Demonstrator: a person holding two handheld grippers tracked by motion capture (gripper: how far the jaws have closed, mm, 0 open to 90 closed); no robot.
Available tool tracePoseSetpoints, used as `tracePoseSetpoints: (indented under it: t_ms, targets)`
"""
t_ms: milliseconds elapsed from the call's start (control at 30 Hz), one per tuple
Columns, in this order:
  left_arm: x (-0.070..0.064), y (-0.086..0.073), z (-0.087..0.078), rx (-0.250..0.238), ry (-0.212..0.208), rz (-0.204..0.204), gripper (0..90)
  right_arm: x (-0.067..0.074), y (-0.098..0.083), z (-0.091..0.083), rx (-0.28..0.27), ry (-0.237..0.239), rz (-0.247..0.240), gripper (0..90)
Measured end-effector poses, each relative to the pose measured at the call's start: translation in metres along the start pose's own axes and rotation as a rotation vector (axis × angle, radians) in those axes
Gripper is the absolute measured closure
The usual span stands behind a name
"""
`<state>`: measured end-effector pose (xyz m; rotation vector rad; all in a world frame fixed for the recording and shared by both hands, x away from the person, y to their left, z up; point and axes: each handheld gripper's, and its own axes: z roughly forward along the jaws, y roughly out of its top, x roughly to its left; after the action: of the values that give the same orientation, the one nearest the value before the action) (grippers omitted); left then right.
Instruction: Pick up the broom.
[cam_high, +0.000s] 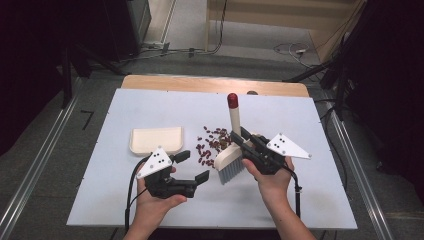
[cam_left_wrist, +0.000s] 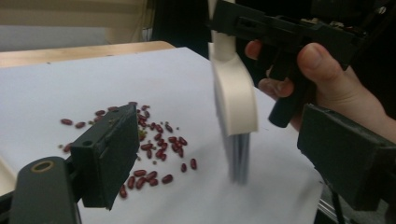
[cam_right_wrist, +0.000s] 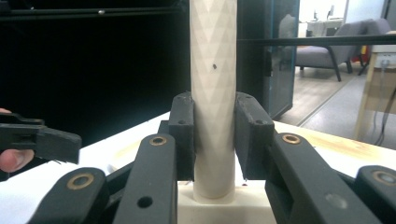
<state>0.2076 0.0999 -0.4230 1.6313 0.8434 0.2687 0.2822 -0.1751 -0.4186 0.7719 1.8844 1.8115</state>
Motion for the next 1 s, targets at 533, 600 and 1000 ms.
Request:
tracePoseSetpoints:
  t_ms: [533, 600, 1000]
  targets:
    - [-0.01, -0.008, 0.018, 0.101, -0.018, -0.016, 39.4, 0.039, -0.006, 0.013, 0.002, 0.064, -0.049, 69.1]
    - [-0.01, -0.008, 0.018, 0.098, -0.01, -0.019, 44.6, 0.042, -0.006, 0.013, -0.003, 0.068, -0.057, 69.1]
    - [-0.007, -0.008, 0.017, 0.096, 0.024, -0.039, 63.6, 0.056, -0.004, 0.013, -0.011, 0.053, -0.104, 69.2]
